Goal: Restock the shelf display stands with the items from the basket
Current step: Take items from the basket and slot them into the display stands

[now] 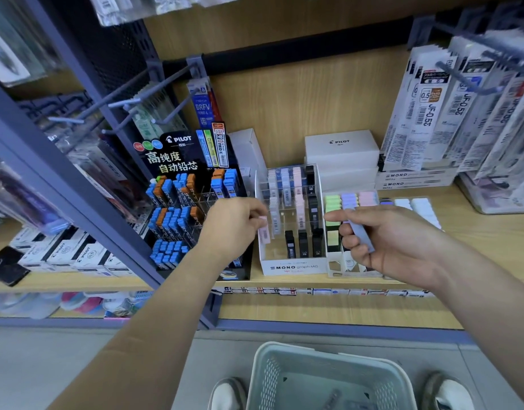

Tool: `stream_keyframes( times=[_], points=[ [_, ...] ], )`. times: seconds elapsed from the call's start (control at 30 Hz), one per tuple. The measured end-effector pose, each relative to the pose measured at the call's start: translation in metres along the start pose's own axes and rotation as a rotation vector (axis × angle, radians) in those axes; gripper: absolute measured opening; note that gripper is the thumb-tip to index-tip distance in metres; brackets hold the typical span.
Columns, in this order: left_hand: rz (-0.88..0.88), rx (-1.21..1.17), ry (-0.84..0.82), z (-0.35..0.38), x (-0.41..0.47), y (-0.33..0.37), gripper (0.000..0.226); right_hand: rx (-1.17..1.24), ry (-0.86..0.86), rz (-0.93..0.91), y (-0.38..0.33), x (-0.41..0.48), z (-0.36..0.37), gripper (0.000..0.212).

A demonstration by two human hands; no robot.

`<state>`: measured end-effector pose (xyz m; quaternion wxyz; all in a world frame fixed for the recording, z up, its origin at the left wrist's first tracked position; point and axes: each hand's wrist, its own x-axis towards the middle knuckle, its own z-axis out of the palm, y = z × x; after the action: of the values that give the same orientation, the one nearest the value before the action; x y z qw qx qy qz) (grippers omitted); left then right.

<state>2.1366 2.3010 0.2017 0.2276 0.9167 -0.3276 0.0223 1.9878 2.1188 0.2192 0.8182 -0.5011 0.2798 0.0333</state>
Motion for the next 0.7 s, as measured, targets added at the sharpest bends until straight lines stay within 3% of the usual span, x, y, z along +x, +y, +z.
stream_keyframes(
  times=[0.13,0.23,0.57,0.7],
  points=[
    [-0.020,-0.108,0.203,-0.027,0.017,0.004,0.009,0.001,-0.010,0.002,-0.002,-0.001,-0.001,0.023],
    [0.016,-0.068,0.232,-0.041,0.036,0.006,0.013,-0.005,-0.023,-0.001,-0.002,0.001,0.000,0.023],
    [0.135,0.242,0.086,-0.035,0.089,0.005,0.021,0.030,-0.063,-0.013,-0.006,0.005,0.005,0.031],
    [0.178,0.503,-0.060,-0.026,0.099,0.007,0.020,0.097,-0.085,-0.002,-0.008,0.006,0.009,0.030]
  ],
)
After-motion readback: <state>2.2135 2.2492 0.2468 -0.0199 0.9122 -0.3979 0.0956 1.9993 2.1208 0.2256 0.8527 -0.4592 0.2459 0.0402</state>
